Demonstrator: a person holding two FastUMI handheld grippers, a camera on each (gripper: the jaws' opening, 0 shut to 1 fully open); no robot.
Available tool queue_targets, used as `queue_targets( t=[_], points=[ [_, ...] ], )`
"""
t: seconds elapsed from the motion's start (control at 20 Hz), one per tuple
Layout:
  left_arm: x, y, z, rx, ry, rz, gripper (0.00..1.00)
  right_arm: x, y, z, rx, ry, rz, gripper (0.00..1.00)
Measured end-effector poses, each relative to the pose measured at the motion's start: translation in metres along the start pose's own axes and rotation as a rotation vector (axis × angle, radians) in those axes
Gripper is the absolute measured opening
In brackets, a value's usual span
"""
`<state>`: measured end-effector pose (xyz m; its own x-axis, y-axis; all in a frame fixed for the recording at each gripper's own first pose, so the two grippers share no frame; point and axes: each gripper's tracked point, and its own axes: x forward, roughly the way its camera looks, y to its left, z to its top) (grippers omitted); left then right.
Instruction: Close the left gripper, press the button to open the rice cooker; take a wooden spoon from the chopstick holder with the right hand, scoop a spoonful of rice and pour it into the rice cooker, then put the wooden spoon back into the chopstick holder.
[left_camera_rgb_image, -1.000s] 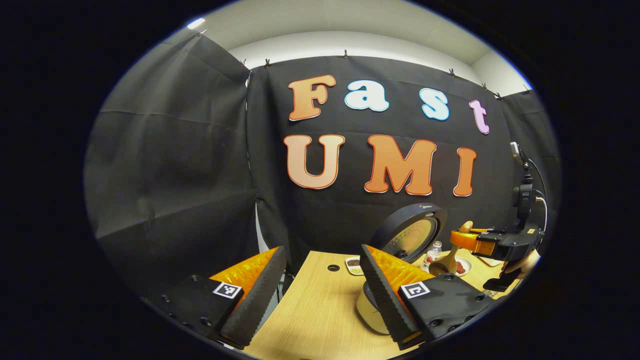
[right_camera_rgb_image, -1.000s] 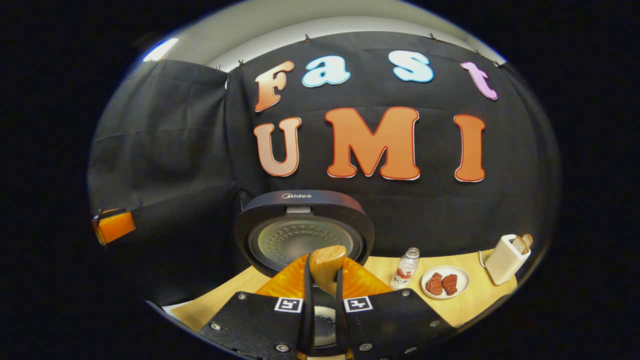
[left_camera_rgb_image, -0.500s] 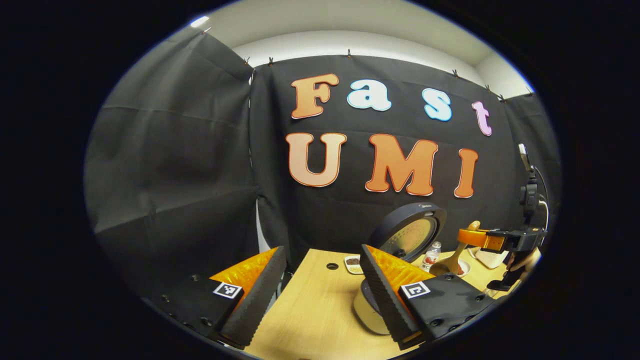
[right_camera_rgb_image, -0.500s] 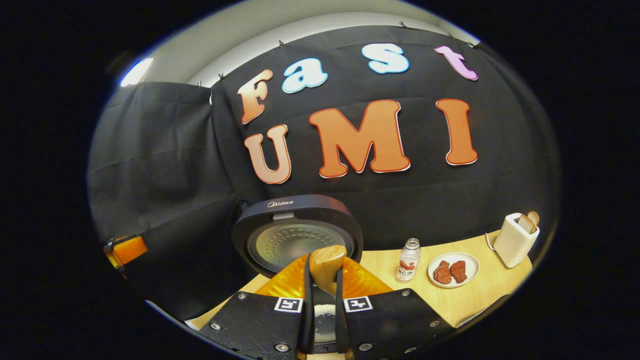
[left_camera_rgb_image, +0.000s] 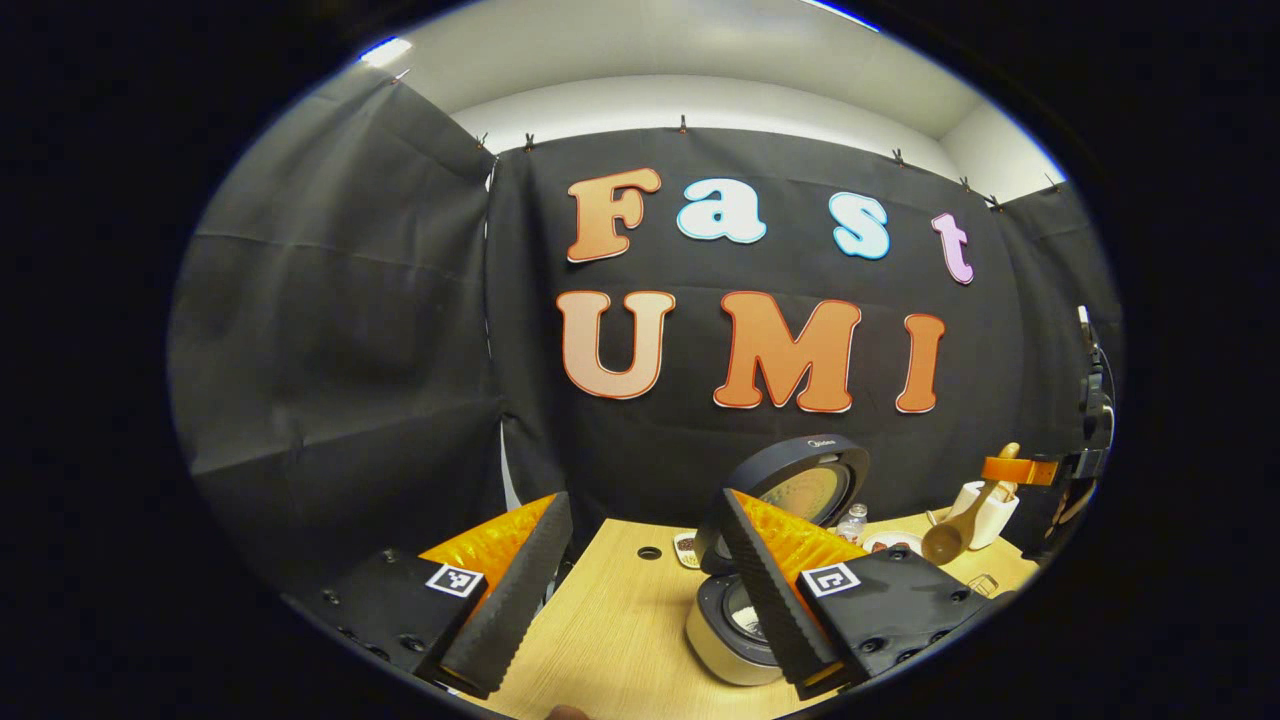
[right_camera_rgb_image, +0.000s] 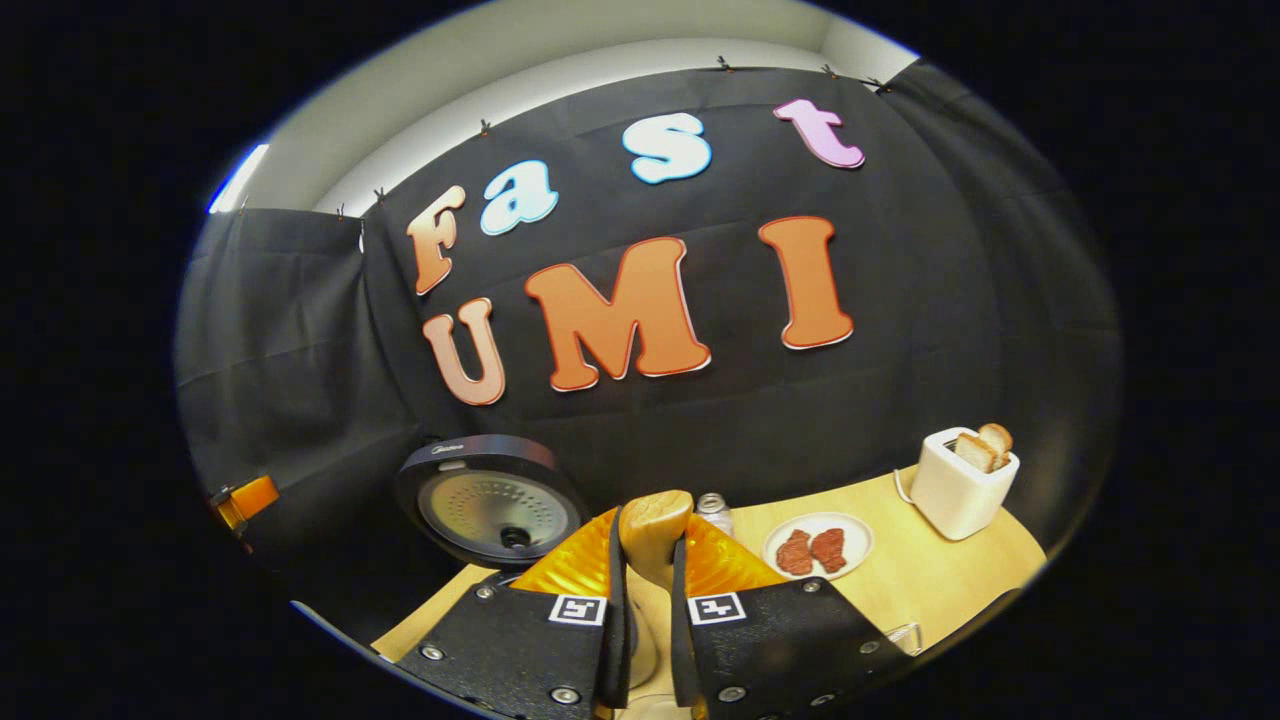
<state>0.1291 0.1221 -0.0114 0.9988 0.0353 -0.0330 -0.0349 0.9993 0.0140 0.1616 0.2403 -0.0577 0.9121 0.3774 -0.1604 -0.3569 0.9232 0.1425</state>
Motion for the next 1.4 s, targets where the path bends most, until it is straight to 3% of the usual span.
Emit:
queue_targets(
  t=[0.25,0.6,0.65,0.7,1.15,1.4],
  points=[
    [-0.002,-0.022,0.004,-0.001,-0.013,-0.002,0.98,-0.032,-0.074,-0.004,0.021,0.006,-0.095,0.16],
    [-0.008,-0.052,0.006,0.011,-0.004,-0.002,0.99,-0.061,-0.153,-0.046,0.080,0.061,-0.194,0.16],
    [-0.009,-0.056,0.006,0.007,-0.001,-0.004,0.98,-0.064,-0.161,-0.056,0.087,0.078,-0.202,0.21],
    [-0.011,-0.060,0.006,0.004,0.001,-0.004,0.98,-0.066,-0.167,-0.066,0.097,0.089,-0.207,0.16],
    [-0.030,-0.073,0.006,0.024,0.007,0.028,1.00,-0.052,-0.196,-0.143,0.171,0.191,-0.171,0.16],
    [-0.037,-0.072,0.009,0.059,0.010,0.064,0.99,-0.046,-0.213,-0.161,0.259,0.205,-0.161,0.16]
  ],
)
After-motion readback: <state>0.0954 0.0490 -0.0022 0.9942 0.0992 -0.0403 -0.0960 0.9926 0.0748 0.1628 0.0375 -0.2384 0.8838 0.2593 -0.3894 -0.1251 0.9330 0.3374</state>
